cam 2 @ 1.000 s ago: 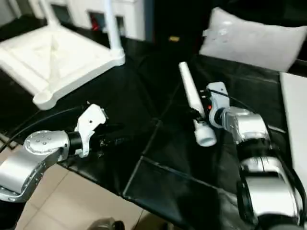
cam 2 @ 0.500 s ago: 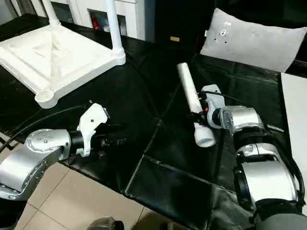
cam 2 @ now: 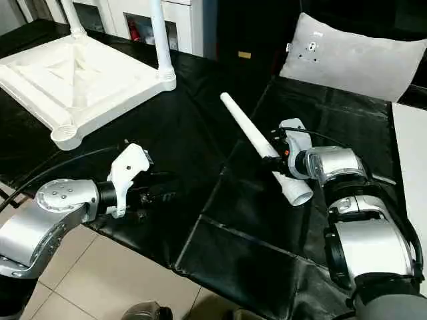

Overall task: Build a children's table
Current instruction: Pick table leg

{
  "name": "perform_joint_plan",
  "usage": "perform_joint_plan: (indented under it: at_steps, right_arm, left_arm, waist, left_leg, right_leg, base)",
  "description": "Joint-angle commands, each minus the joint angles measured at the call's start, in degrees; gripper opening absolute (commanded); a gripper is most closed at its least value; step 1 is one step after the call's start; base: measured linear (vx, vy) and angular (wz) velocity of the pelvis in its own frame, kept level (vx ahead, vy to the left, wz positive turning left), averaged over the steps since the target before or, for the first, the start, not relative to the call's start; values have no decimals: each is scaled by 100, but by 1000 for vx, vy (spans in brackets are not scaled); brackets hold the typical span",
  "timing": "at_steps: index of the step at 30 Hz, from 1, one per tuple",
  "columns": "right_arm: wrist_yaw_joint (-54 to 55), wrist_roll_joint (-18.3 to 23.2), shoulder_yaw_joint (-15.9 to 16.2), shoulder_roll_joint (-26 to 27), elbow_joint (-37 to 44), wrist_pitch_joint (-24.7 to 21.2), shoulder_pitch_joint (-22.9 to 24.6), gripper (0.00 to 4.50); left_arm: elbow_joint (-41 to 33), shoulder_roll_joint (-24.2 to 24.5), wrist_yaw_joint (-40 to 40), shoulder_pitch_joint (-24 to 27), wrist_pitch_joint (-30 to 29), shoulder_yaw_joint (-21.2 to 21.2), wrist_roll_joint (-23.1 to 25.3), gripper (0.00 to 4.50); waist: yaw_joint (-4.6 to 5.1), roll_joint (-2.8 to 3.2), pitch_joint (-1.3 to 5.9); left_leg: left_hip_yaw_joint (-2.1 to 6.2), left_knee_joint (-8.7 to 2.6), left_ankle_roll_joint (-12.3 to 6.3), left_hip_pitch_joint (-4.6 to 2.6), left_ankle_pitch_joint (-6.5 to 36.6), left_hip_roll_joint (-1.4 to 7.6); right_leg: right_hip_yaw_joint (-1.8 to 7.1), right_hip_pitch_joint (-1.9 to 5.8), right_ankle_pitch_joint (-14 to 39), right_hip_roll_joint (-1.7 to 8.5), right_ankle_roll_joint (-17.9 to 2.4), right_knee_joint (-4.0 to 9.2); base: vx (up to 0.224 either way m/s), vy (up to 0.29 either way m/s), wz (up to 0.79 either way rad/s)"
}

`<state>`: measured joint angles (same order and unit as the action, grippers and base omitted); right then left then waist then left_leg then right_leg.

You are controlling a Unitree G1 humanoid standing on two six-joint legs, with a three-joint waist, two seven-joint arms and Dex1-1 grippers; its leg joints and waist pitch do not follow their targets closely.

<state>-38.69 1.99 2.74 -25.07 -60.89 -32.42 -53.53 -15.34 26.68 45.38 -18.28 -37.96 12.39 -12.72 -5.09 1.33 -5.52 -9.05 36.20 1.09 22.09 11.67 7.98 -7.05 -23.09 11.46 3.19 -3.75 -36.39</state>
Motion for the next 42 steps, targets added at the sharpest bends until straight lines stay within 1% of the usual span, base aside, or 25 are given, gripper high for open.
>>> perform_joint_plan:
  at_steps: [1,5,6,8,9,11,12,13,14,15,16,18,19,20,21,22,23,24,25,28,32,37,38,39,42]
  right_arm:
    - [-34,69,-76,39,11,144,40,184]
    - [8,188,-231,4,124,261,103,184]
    - [33,331,-405,-20,333,337,186,184]
    - [31,457,-553,-29,562,361,275,184]
    - [289,621,-832,18,922,618,421,184]
    - [604,759,-1090,115,1383,946,621,184]
    - [664,937,-1291,251,1926,1252,870,184]
    - [694,1016,-1372,322,2199,1316,995,184]
    - [764,1117,-1476,432,2610,1307,1193,184]
    - [912,1226,-1602,609,3217,1286,1502,184]
    - [960,1247,-1631,661,3389,1290,1594,184]
    - [1202,1364,-1795,940,4075,1246,1986,184]
    - [1202,1364,-1795,940,4075,1246,1986,184]
    - [1340,1361,-1817,1057,4364,1298,2187,184]
    - [1687,1448,-1857,1387,5001,1563,2650,184]
    - [1687,1448,-1857,1387,5001,1563,2650,184]
    - [1848,1481,-1871,1590,5286,1778,2889,184]
    - [1965,1484,-1846,1758,5567,1956,3136,184]
    - [2102,1504,-1822,1981,5917,2059,3440,184]
    - [2210,1463,-1771,2161,6201,2079,3676,184]
    - [2279,1370,-1678,2219,6407,2162,3829,184]
    - [2377,1305,-1527,2297,6637,2217,4005,184]
    - [2378,1303,-1523,2299,6643,2219,4008,184]
    - [2392,1263,-1479,2289,6676,2221,4033,184]
    - [2462,1227,-1354,2245,6724,1882,4107,184]
  left_arm:
    - [18,68,-6,-17,-39,81,10,242]
    - [3,16,-106,10,-20,45,29,242]
    - [10,-112,-285,35,6,-38,38,242]
    - [35,-252,-461,46,61,-118,50,242]
    - [166,-556,-900,8,296,-262,169,242]
    - [334,-918,-1451,-44,617,-420,325,242]
    - [426,-1168,-1805,-37,912,-501,420,242]
    - [444,-1242,-1896,-15,1012,-512,438,242]
    - [452,-1301,-1945,55,1193,-498,458,242]
    - [489,-1371,-1995,179,1547,-481,492,242]
    - [507,-1392,-2012,219,1673,-479,505,242]
    - [705,-1357,-2404,294,1988,-440,839,242]
    - [705,-1357,-2404,294,1988,-440,839,242]
    - [811,-1306,-2553,311,2109,-412,996,242]
    - [1071,-1414,-3040,339,2444,-600,1258,242]
    - [1071,-1414,-3040,339,2444,-600,1258,242]
    - [1153,-1501,-3203,371,2691,-759,1270,242]
    - [1234,-1588,-3352,411,2966,-903,1268,242]
    - [1290,-1680,-3421,487,3304,-1045,1197,242]
    - [1251,-1723,-3416,563,3519,-1096,1135,242]
    - [1239,-1761,-3491,589,3775,-1114,1101,242]
    - [1303,-1866,-3499,683,4273,-1103,1130,242]
    - [1305,-1869,-3499,685,4283,-1103,1132,242]
    - [1334,-1865,-3511,697,4280,-1114,1147,242]
    - [1512,-1749,-3521,635,3772,-1073,1224,242]
  waist:
    - [-6,-65,450]
    - [-4,-73,459]
    - [-7,-78,462]
    - [-11,-81,472]
    - [-5,-84,474]
    - [-17,-85,476]
    - [-18,-112,495]
    - [-18,-112,495]
    - [-23,-129,486]
    - [-35,-48,497]
    - [-15,-83,504]
    - [-8,-81,485]
    - [-2,-74,482]
    - [-1,-48,475]
    - [5,-19,439]
    - [-2,-22,457]
    - [14,-34,462]
    - [13,13,467]
    - [7,-3,464]
    - [19,11,483]
    - [32,10,439]
    - [30,2,411]
    - [30,4,417]
    - [26,-20,436]
    - [38,-9,431]
  left_leg:
    - [179,-372,-486,-28,488,541]
    - [173,-365,-499,-21,444,531]
    - [172,-365,-529,-18,375,536]
    - [172,-356,-560,-14,315,539]
    - [170,-357,-616,-8,248,539]
    - [168,-356,-615,-28,286,551]
    - [182,-365,-666,6,218,544]
    - [182,-365,-666,6,218,544]
    - [187,-380,-738,6,220,536]
    - [200,-372,-733,-1,189,535]
    - [195,-379,-770,-17,180,550]
    - [183,-395,-758,-27,268,535]
    - [185,-410,-722,-41,326,531]
    - [190,-413,-691,-43,372,529]
    - [195,-448,-592,-47,538,550]
    - [193,-455,-543,-76,601,570]
    - [211,-468,-521,-72,638,568]
    - [218,-479,-479,-53,672,574]
    - [224,-486,-456,-47,709,581]
    - [242,-526,-439,-69,749,613]
    - [217,-553,-362,-63,974,604]
    - [202,-565,-249,-82,1217,583]
    - [207,-566,-249,-83,1205,582]
    - [208,-563,-256,-83,1137,590]
    - [202,-561,-261,-82,1077,580]
  right_leg:
    - [470,369,1428,685,-1010,531]
    - [473,381,1364,685,-1018,522]
    - [474,384,1249,677,-1022,514]
    - [475,395,1141,684,-1007,508]
    - [468,389,1049,666,-1016,514]
    - [466,376,1066,665,-956,535]
    - [456,412,972,668,-863,524]
    - [456,412,972,668,-863,524]
    - [453,406,1066,675,-748,547]
    - [455,398,1057,675,-729,527]
    - [458,374,1041,669,-685,550]
    - [460,354,1177,656,-632,572]
    - [449,346,1316,639,-586,595]
    - [447,344,1396,649,-597,601]
    - [461,313,1550,626,-487,657]
    - [464,306,1513,636,-462,643]
    - [458,321,1484,646,-485,628]
    - [459,333,1435,663,-493,645]
    - [467,333,1382,681,-483,655]
    - [467,340,1187,677,-605,612]
    - [498,322,1355,693,-595,647]
    - [515,300,1885,703,-380,728]
    - [513,300,1871,699,-372,724]
    - [515,305,1795,704,-383,704]
    - [521,296,1660,682,-411,677]
  base:
    - [0,0,0]
    - [0,0,0]
    - [0,0,0]
    - [0,0,0]
    - [0,0,0]
    - [0,0,0]
    - [0,0,0]
    - [0,0,0]
    - [0,0,0]
    - [0,0,0]
    - [0,0,0]
    - [0,0,0]
    - [0,0,0]
    - [0,0,0]
    - [0,0,0]
    - [0,0,0]
    - [0,0,0]
    - [0,0,0]
    - [0,0,0]
    - [0,0,0]
    - [0,0,0]
    - [0,0,0]
    - [0,0,0]
    - [0,0,0]
    - [0,0,0]
